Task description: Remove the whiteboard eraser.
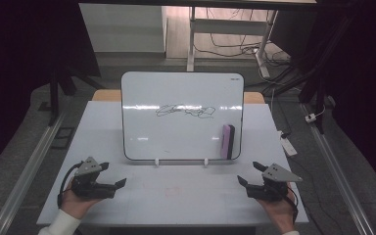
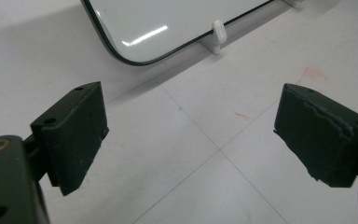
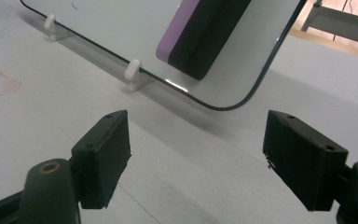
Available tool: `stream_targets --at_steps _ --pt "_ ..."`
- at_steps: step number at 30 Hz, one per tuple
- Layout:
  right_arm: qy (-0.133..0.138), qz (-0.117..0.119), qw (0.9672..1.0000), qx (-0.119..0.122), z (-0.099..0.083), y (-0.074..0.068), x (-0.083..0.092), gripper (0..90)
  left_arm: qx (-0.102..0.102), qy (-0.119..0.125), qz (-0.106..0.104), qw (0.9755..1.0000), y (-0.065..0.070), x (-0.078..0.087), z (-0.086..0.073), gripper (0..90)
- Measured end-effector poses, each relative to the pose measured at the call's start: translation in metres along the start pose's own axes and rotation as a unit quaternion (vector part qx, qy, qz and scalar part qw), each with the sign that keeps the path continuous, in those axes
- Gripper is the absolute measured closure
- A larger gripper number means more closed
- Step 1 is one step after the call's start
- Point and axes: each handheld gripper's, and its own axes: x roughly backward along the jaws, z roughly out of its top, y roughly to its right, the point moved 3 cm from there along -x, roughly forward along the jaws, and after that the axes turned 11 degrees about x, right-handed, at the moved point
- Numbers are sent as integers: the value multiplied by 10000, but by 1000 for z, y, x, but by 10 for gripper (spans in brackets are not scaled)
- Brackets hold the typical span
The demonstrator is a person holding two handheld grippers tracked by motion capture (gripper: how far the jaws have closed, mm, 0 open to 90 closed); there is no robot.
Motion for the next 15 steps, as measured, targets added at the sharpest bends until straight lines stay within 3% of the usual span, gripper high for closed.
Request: stream_targets --at_steps 15 --pt "0 -29 10000 -58 21 -8 2 231 34 15 -29 10000 1 -1 2 105"
